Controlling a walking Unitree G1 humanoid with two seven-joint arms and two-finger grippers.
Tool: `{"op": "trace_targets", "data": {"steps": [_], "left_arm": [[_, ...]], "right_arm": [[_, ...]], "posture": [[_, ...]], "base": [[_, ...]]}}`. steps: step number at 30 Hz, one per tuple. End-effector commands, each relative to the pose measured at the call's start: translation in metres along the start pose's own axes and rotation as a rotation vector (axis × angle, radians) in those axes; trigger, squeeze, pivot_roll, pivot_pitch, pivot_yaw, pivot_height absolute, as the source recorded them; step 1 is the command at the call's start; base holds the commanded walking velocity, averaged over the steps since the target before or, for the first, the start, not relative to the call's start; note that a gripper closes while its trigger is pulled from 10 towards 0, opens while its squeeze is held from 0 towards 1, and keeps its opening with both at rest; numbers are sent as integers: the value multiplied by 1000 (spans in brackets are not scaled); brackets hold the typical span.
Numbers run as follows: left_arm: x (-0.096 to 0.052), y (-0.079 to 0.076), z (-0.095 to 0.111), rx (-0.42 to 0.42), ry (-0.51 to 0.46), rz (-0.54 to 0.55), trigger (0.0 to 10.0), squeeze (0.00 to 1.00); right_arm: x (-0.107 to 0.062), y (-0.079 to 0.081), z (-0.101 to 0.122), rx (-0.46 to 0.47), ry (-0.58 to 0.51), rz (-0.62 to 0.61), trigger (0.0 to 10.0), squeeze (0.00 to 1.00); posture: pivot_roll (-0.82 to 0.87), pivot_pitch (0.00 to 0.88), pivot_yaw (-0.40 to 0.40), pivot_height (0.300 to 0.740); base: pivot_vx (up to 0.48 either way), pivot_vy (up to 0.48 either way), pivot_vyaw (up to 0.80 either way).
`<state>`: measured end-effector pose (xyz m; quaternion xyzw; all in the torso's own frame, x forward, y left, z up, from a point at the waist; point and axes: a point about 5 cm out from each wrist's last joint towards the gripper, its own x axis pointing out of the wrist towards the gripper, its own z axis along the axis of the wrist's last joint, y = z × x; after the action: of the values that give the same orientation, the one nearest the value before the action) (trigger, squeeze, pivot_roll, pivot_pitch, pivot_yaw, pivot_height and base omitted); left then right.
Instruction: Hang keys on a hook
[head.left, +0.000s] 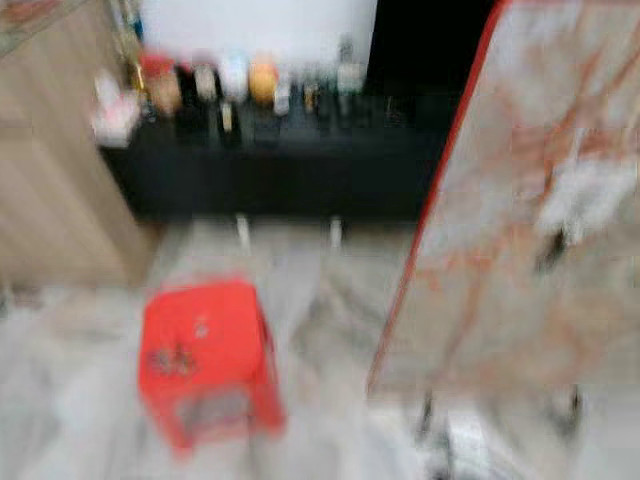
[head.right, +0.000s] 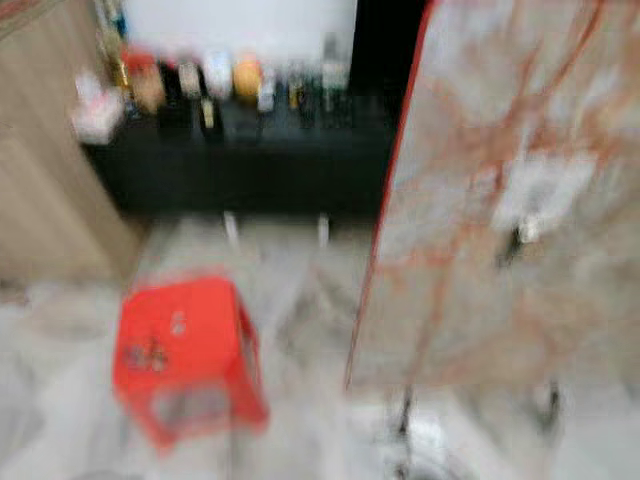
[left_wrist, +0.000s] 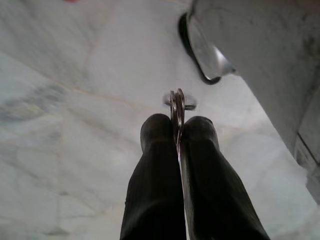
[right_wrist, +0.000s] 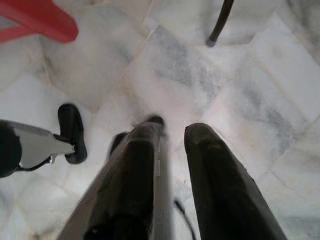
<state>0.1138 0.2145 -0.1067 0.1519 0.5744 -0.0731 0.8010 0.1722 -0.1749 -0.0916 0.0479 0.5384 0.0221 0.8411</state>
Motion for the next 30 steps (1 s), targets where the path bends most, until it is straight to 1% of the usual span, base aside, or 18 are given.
{"op": "trace_targets", "data": {"steps": [1, 6, 7, 8, 10, 11, 15, 17, 22, 30], "left_arm": [[1, -11, 0, -14, -1, -30, 10000, 0], [1, -13, 1, -18, 2, -32, 10000, 0], [1, -14, 1, -18, 2, -33, 10000, 0], [1, -16, 1, -18, 2, -34, 10000, 0], [1, -16, 1, -19, 3, -34, 10000, 0], [1, -16, 1, -20, 3, -34, 10000, 0], [1, -14, 0, -21, 4, -32, 10000, 0], [1, -13, -1, -19, 4, -30, 10000, 0], [1, -9, -1, -14, 2, -26, 10000, 0], [0, -6, -3, -7, 6, -22, 10000, 0]], "right_arm": [[-2, -10, -5, -8, 15, -31, 10000, 0], [-2, -9, -5, -24, 17, -17, 10000, 0], [-2, -9, -5, -38, 16, -18, 10000, 0], [-2, -9, -6, -77, 25, -22, 10000, 0], [-2, -8, -7, -90, 31, -23, 10000, 0], [-2, -8, -8, -72, 29, -25, 10000, 0], [-1, -7, -8, -66, 27, -21, 10000, 0], [-2, -8, -8, -42, 24, -29, 10000, 0], [-2, -8, -8, -50, 26, -28, 10000, 0], [-1, -7, -8, -28, 13, -28, 10000, 0]], "posture": [[-15, 107, -38, 740], [-14, 109, -35, 740], [-14, 109, -35, 740], [-12, 106, -35, 740], [-12, 106, -35, 740], [-9, 101, -34, 740], [-9, 99, -34, 740], [-9, 99, -34, 740], [-9, 80, -31, 740], [-5, 62, -28, 740]], "base": [[0, -394, 0], [0, -393, 0], [0, -390, 413], [0, -390, 800], [0, -394, 797], [0, -480, 794], [0, -480, 617], [0, -480, 0], [0, -480, 0], [0, -480, 0]]}}
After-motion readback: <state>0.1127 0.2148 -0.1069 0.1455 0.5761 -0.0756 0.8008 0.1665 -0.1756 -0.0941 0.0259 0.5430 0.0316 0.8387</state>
